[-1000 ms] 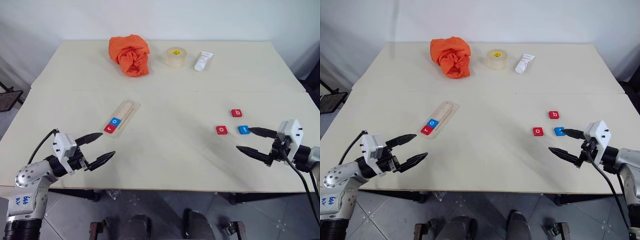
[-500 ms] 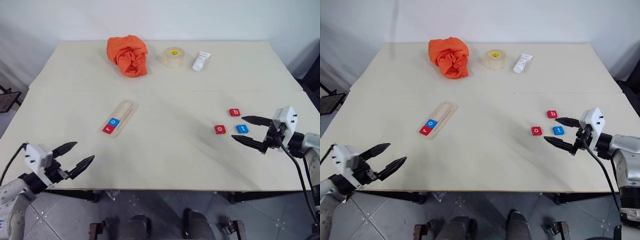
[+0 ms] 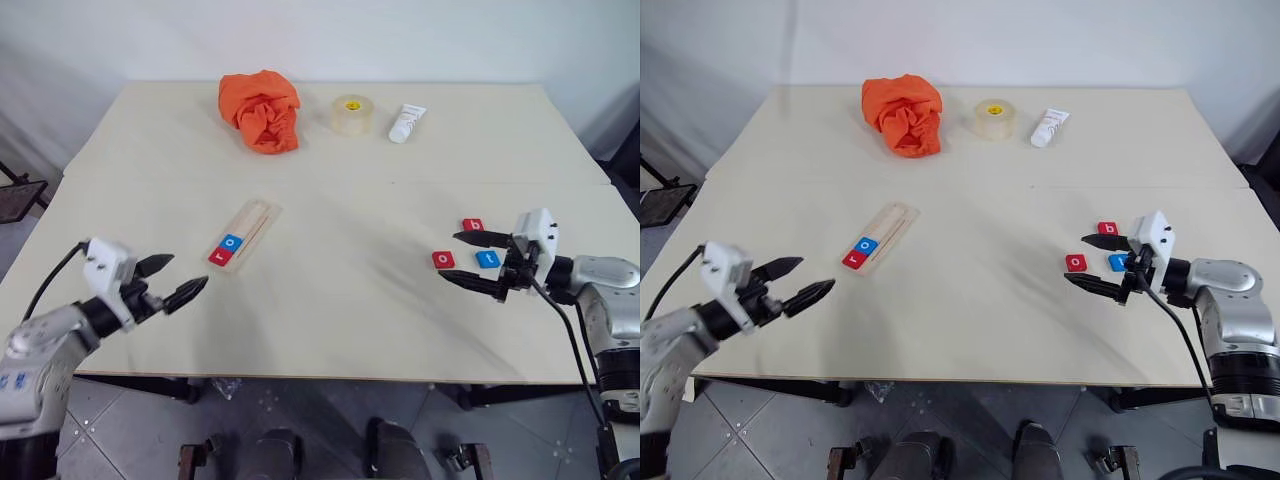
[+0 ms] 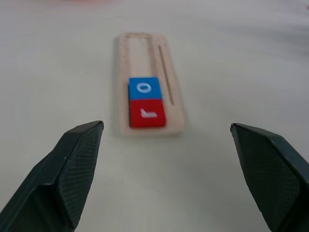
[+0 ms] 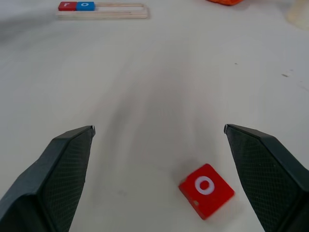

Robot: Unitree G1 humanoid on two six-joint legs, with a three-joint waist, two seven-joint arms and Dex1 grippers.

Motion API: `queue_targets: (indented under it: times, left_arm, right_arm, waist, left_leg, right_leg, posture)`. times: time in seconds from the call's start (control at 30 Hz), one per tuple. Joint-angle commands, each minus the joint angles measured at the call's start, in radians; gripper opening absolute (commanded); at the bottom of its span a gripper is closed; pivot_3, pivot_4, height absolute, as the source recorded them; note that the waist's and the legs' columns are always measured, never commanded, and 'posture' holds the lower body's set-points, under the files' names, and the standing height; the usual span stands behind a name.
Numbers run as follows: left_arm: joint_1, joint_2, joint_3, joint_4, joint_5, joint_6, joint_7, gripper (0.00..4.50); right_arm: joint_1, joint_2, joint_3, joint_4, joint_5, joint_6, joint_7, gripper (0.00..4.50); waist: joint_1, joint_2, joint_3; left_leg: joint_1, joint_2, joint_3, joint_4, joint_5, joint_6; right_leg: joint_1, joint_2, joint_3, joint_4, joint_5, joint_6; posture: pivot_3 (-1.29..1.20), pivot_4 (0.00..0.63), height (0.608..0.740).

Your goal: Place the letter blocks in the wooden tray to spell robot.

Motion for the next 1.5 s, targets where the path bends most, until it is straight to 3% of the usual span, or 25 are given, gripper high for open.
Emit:
queue_targets:
  times: [0.03, 0.4, 1.17, 1.33, 1.5]
  left_arm:
    - [-0.098, -0.007, -0.051, 0.074, 0.049, 0.017, 0.039, 4.50]
    - [-0.265, -0.066, -0.169, 0.205, 0.171, 0.012, 0.095, 4.50]
    - [-0.275, -0.116, -0.215, 0.159, 0.217, 0.253, 0.174, 4.50]
    - [-0.262, -0.114, -0.218, 0.143, 0.229, 0.255, 0.193, 3.41]
    - [-0.252, -0.116, -0.215, 0.134, 0.228, 0.240, 0.183, 3.40]
  right_arm:
    - [-0.010, 0.010, -0.011, -0.026, 0.007, -0.009, -0.008, 4.49]
    - [0.030, 0.027, -0.023, -0.084, 0.016, 0.013, -0.034, 4.49]
    - [0.048, 0.026, -0.021, -0.133, 0.022, 0.049, -0.071, 4.49]
    - [0.051, 0.025, -0.023, -0.137, 0.022, 0.048, -0.075, 4.50]
    - [0.057, 0.022, -0.029, -0.146, 0.024, 0.050, -0.085, 4.50]
  waist:
    - [-0.002, 0.000, 0.000]
    - [-0.014, 0.000, 0.000]
    - [-0.014, -0.001, 0.000]
    - [-0.015, -0.001, 0.000]
    - [-0.014, -0.001, 0.000]
  left_leg:
    - [0.000, 0.000, 0.000, 0.000, 0.000, 0.000]
    - [-0.001, 0.000, 0.001, 0.001, 0.000, -0.001]
    - [-0.001, 0.000, 0.001, 0.002, 0.000, -0.001]
    - [0.000, 0.000, 0.002, 0.002, 0.000, -0.001]
    - [0.000, 0.000, 0.002, 0.002, 0.000, -0.001]
  right_leg:
    - [0.000, 0.000, 0.000, 0.000, 0.000, 0.000]
    - [-0.002, 0.001, 0.001, 0.002, -0.001, -0.001]
    - [-0.002, 0.001, 0.002, 0.003, -0.001, -0.001]
    - [-0.002, 0.001, 0.003, 0.004, -0.001, -0.001]
    - [-0.002, 0.001, 0.003, 0.004, -0.001, -0.001]
  posture:
    - [0.00, 0.150, 0.740]
    - [0.00, 0.150, 0.740]
    - [0.00, 0.150, 0.740]
    - [0.00, 0.150, 0.740]
    - [0.00, 0.150, 0.740]
